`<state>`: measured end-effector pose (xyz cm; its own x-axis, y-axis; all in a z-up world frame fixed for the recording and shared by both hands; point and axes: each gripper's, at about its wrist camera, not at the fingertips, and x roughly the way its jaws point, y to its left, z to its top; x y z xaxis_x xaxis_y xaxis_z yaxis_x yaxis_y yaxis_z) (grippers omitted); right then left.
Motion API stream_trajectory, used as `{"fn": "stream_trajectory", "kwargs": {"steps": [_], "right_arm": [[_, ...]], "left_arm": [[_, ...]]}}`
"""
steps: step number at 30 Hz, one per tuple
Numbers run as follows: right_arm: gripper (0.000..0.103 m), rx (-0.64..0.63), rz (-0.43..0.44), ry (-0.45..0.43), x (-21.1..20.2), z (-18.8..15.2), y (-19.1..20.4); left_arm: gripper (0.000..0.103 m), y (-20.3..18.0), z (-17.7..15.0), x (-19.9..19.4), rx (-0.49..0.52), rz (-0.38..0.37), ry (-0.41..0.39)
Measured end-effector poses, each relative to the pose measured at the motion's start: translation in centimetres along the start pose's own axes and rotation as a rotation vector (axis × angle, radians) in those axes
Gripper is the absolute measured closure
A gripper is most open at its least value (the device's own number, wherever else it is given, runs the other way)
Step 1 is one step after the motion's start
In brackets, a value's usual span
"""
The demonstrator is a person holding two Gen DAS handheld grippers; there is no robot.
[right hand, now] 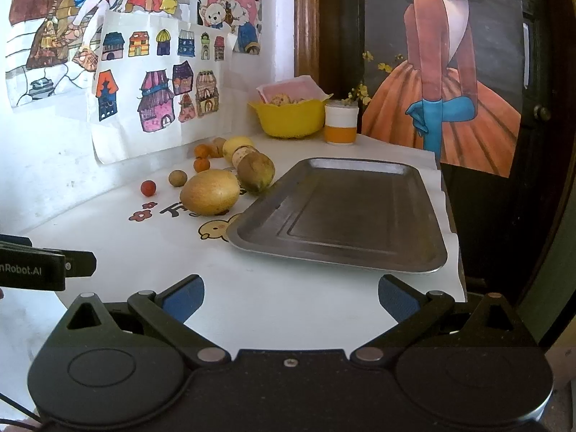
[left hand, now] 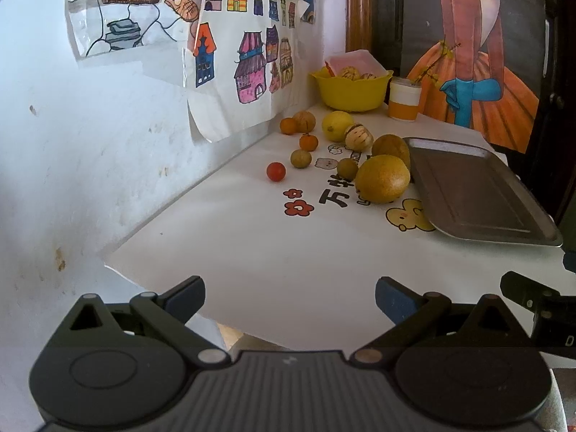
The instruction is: Organize fruits
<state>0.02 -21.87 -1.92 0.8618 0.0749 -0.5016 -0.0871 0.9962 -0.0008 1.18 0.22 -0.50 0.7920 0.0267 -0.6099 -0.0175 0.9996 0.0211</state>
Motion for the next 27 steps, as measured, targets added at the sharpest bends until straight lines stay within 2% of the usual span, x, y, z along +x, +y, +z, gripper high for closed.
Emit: {"fn": "stream_trajectory", "kwargs": {"steps": [11,15,20,23,27], "right_arm": [[0.001,-0.072,0.047,0.012,1.9,2.2,0.2],[0.001,-0.147,0.136,-0.02,3.2,4.2,0.1],[0.001,-0.284,0.248,-0.059,5.6,6.5,0.8],[0.001,-0.31,0.297,-0.025,8.0,7.7,1.6],[0.001,-0.282,0.352,0.044,11.1,8.8,3.0]], "left_arm": [[0.001,0.0,3.4,1.7,0.042,0.003,-0.01],[0.001,0.7,5.2,3.4,0.027,-0.021,-0.014],[0.001,1.4,7.6,6.4,0.064,0.018,-0.057],[0.001,2.2,8.6,8.6,0.057,0.008,-0.049],[0.001,3.4,9.4,11.5,0.021,-0.039,-0.023]]}}
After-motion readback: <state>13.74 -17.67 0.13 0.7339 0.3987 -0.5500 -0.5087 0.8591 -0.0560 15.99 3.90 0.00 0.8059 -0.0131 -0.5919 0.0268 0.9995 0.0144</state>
